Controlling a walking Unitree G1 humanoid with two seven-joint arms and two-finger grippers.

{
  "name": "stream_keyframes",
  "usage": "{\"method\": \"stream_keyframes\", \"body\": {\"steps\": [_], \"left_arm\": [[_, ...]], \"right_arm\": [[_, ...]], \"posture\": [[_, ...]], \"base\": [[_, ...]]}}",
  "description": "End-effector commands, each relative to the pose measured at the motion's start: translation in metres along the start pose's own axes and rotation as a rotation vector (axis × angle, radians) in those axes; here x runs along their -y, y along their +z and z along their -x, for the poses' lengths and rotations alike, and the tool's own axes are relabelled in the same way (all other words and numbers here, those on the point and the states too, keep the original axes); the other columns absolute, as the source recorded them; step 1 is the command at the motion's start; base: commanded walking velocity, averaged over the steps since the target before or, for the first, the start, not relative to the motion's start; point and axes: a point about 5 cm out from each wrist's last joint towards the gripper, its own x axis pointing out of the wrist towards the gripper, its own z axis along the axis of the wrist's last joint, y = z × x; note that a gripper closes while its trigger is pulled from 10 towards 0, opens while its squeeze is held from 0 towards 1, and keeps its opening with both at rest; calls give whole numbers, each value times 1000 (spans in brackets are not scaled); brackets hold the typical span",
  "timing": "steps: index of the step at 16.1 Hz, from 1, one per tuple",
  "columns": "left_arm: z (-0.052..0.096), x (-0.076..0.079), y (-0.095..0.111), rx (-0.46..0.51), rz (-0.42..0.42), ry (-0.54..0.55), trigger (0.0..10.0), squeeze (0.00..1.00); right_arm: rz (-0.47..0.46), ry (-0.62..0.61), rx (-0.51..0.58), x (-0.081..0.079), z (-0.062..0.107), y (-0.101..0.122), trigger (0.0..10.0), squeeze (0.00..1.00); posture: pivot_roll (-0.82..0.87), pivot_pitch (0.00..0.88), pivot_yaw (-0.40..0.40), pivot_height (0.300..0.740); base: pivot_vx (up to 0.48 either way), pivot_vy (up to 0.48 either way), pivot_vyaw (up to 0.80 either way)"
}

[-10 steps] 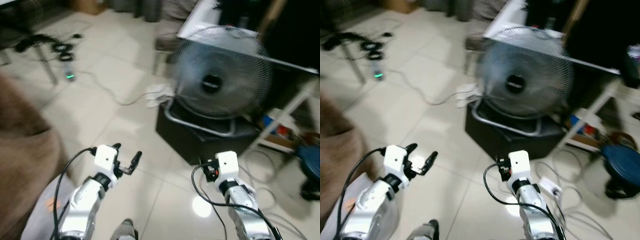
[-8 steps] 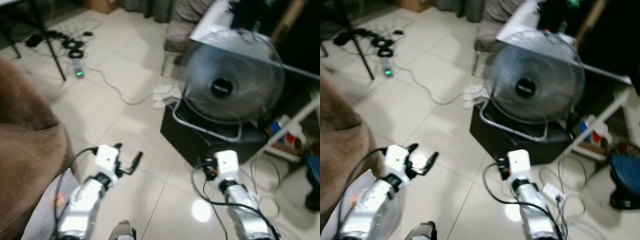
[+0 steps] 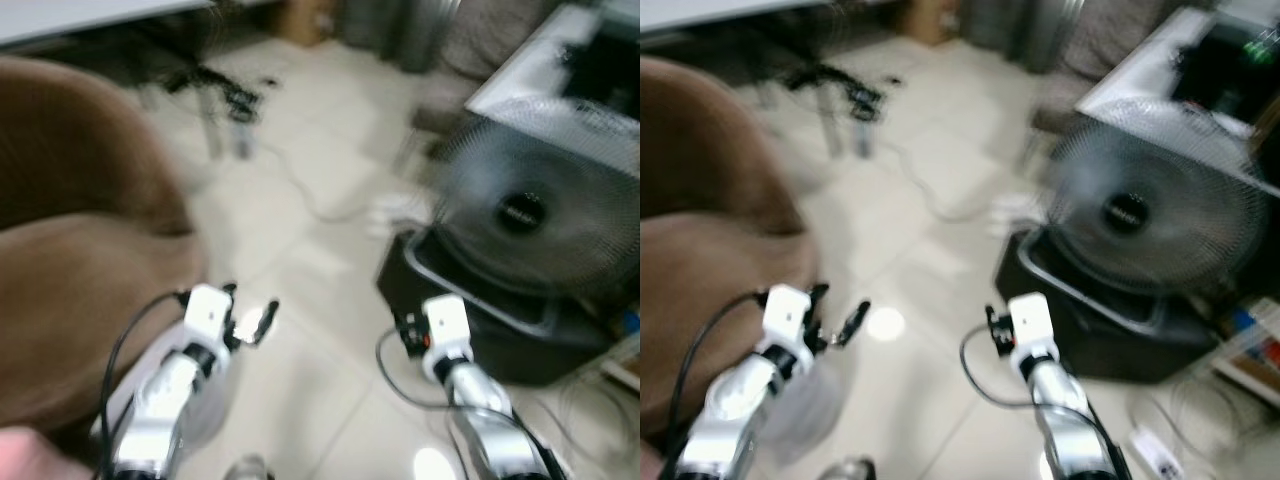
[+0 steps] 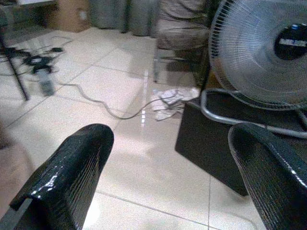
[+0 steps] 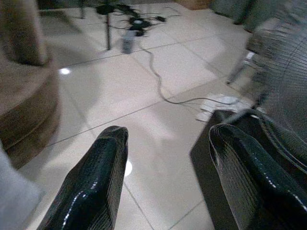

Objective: Move the pillow to the sofa from floor

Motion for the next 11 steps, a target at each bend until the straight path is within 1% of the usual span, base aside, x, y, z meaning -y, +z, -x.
{"method": "stream_keyframes", "body": {"steps": [1, 3, 10, 11], "left_arm": [[0, 7, -4, -15, 0, -24, 10000, 0], [-1, 7, -3, -15, -1, -24, 10000, 0], [0, 8, -4, -20, 2, -10, 10000, 0], [0, 9, -5, -26, -7, -13, 10000, 0]], "right_arm": [[3, -6, -12, 3, 2, -3, 10000, 235], [7, -3, -15, 3, 2, -4, 10000, 243], [21, 14, -13, -1, 2, -3, 10000, 329], [21, 16, -13, -1, 2, -3, 10000, 345]], "posture": [[-15, 85, -126, 740], [-15, 85, -126, 740], [-4, 93, -131, 740], [-4, 93, -132, 740]], "base": [[0, 0, 756], [0, 0, 756], [0, 0, 756], [0, 0, 756]]}}
